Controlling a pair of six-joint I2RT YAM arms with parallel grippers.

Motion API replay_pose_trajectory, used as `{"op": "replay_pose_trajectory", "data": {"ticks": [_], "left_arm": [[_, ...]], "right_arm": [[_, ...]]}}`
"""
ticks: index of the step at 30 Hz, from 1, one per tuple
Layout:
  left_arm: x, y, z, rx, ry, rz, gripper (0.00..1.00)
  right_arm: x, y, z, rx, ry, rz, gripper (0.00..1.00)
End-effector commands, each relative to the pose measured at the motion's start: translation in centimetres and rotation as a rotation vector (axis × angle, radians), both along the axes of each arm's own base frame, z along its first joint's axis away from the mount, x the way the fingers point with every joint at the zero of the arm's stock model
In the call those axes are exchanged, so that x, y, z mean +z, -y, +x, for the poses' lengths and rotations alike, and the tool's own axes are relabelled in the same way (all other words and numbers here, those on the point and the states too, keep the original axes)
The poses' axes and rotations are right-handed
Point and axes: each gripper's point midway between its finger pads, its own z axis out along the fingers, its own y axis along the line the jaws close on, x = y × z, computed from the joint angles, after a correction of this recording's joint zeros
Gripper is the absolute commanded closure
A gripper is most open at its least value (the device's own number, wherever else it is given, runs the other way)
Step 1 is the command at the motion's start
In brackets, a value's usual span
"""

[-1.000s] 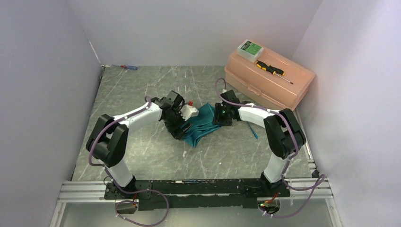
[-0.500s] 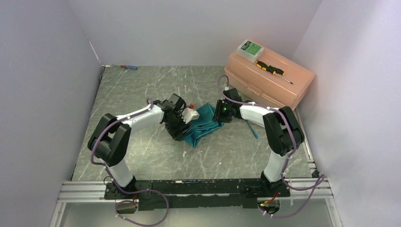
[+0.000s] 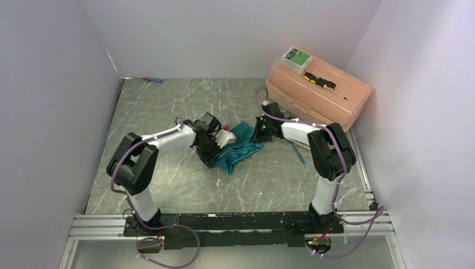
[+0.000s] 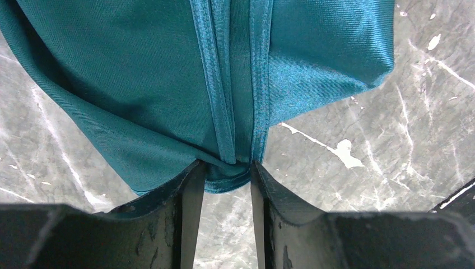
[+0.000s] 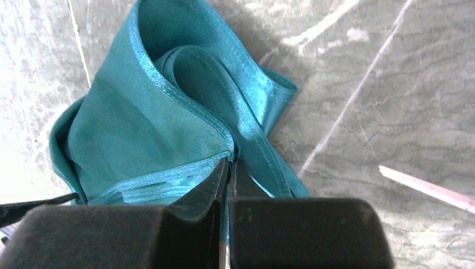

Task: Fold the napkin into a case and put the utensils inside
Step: Smooth out the 2/3-rectangle-folded napkin at the center of the board.

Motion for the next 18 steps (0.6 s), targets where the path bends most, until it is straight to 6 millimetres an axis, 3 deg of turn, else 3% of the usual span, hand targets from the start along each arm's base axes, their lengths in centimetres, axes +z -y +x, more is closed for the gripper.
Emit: {"op": "replay_pose_trajectory", "data": {"ticks": [1,11,18], "left_arm": [[0.9,1.7,0.3,-0.008,-0.002,-0.063,0.59],[2.1,2.7,1.7,-0.002,0.024,-0.075,0.56],[1.8,3.4,1.5,0.005,-0.015,-0.093,0.53]], "right_arm": [[1.9,-0.2,2.9,-0.001,0.087,-0.009,1.00],[4.8,-0.2,6.6,0.002,0.191,-0.042,1.00],[3.7,-0.2,7.7,-0.002,0.176,-0.058,1.00]]}}
